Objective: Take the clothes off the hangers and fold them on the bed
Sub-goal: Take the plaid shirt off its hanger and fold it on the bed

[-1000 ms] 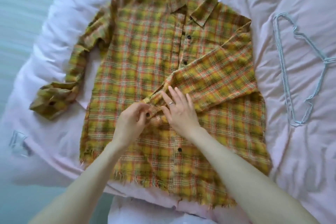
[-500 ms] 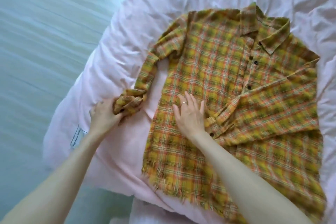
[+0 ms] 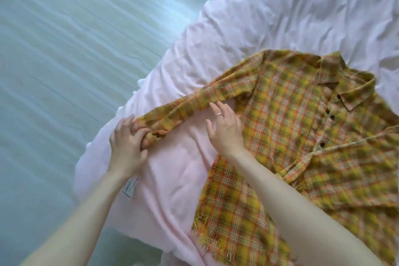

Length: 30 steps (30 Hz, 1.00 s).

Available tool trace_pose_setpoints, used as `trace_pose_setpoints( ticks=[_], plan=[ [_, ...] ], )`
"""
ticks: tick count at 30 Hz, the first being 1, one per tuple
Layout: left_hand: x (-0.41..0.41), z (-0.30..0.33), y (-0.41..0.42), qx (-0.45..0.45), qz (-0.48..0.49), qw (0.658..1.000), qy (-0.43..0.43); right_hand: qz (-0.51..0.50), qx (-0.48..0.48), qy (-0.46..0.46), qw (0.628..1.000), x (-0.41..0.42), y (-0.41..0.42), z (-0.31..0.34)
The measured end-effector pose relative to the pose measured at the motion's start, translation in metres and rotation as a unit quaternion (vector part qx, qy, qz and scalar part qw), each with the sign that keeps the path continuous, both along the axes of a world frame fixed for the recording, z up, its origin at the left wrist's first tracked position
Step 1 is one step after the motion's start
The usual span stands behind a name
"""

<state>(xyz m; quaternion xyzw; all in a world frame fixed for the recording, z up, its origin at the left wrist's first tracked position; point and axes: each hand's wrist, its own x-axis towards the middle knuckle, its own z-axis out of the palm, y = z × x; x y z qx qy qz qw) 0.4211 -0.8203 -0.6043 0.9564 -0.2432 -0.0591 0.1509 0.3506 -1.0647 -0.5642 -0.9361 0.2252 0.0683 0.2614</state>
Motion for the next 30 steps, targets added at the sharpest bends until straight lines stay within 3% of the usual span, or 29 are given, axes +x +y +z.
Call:
trace_pose_setpoints(
  ticks=[2, 5, 8, 10, 12, 13, 17, 20, 22, 25, 27, 30],
  plan=[
    [-0.014, -0.003, 0.006, -0.048, 0.007, 0.993, 0.105, 0.040, -0.037, 0.004, 0.998, 0.009, 0.002, -0.004],
    [-0.009, 0.007, -0.003, -0.185, 0.203, 0.945, 0.175, 0.121, -0.110, -0.013, 0.986, 0.031, 0.007, -0.010],
    [0.013, 0.010, -0.013, -0.189, 0.404, 0.849, 0.284, 0.198, -0.145, 0.050, 0.968, 0.049, 0.005, -0.012],
    [0.025, 0.007, -0.017, -0.267, 0.433, 0.771, 0.383, 0.213, -0.138, 0.083, 0.964, 0.054, 0.006, -0.013],
    [0.035, 0.012, -0.020, -0.348, 0.442, 0.709, 0.426, 0.212, -0.130, 0.093, 0.964, 0.054, 0.009, -0.014],
    [0.041, 0.014, -0.020, -0.373, 0.446, 0.704, 0.409, 0.208, -0.125, 0.089, 0.966, 0.053, 0.010, -0.014],
    [0.076, 0.035, -0.025, -0.425, 0.431, 0.767, 0.210, 0.174, -0.120, 0.006, 0.977, 0.057, 0.011, -0.013],
    [0.110, 0.049, -0.033, -0.429, 0.398, 0.796, 0.154, 0.161, -0.099, 0.046, 0.981, 0.069, 0.005, -0.016],
    [0.130, 0.051, -0.036, -0.452, 0.403, 0.775, 0.182, 0.156, -0.074, 0.095, 0.980, 0.076, 0.000, -0.020],
    [0.151, 0.052, -0.041, -0.510, 0.416, 0.713, 0.241, 0.124, -0.029, 0.142, 0.982, 0.090, -0.010, -0.026],
    [0.155, 0.057, -0.050, -0.539, 0.400, 0.695, 0.257, 0.082, 0.040, 0.161, 0.983, 0.099, -0.014, -0.030],
    [0.148, 0.071, -0.074, -0.580, 0.363, 0.669, 0.289, -0.065, 0.222, 0.075, 0.970, 0.107, -0.018, -0.016]
  ],
)
